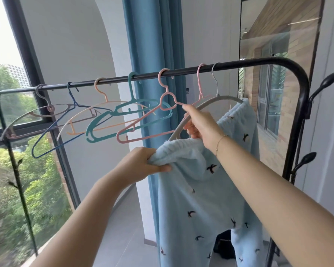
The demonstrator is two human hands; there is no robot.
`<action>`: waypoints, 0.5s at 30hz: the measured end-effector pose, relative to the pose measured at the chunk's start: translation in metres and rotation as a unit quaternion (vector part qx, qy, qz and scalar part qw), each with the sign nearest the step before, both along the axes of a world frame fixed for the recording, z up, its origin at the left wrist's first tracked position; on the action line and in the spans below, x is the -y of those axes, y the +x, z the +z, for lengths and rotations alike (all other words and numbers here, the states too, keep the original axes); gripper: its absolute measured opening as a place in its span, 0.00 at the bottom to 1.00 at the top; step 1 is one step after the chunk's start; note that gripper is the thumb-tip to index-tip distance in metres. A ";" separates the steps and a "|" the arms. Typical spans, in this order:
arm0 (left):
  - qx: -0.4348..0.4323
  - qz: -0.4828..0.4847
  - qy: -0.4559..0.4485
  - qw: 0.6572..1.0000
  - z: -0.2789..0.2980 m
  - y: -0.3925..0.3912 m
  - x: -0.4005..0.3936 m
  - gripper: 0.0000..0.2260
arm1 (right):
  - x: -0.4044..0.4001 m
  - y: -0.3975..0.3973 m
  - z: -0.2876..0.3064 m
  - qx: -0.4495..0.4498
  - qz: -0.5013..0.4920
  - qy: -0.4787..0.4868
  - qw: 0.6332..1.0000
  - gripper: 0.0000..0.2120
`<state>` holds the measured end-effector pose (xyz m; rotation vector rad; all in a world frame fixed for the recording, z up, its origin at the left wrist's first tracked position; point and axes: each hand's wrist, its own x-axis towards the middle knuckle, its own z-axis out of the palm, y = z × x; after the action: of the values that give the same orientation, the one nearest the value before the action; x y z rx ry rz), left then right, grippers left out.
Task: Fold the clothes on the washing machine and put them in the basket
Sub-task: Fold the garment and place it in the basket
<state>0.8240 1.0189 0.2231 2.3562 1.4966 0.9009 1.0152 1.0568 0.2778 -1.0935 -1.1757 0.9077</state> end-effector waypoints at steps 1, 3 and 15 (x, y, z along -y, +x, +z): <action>-0.008 -0.002 0.015 1.000 -0.001 -0.001 0.002 0.17 | 0.002 -0.007 -0.005 0.015 0.007 0.010 1.000 0.13; -0.026 0.003 0.058 0.998 -0.005 0.001 0.008 0.19 | 0.004 -0.017 -0.010 -0.009 0.005 0.041 0.999 0.14; 0.020 -0.044 0.067 0.997 -0.065 -0.023 0.031 0.19 | 0.010 -0.045 0.045 -0.242 0.084 0.058 0.965 0.19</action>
<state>0.8010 0.9876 0.1579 2.4598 1.3456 1.0499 0.9707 1.0468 0.3228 -0.6325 -0.9050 1.1447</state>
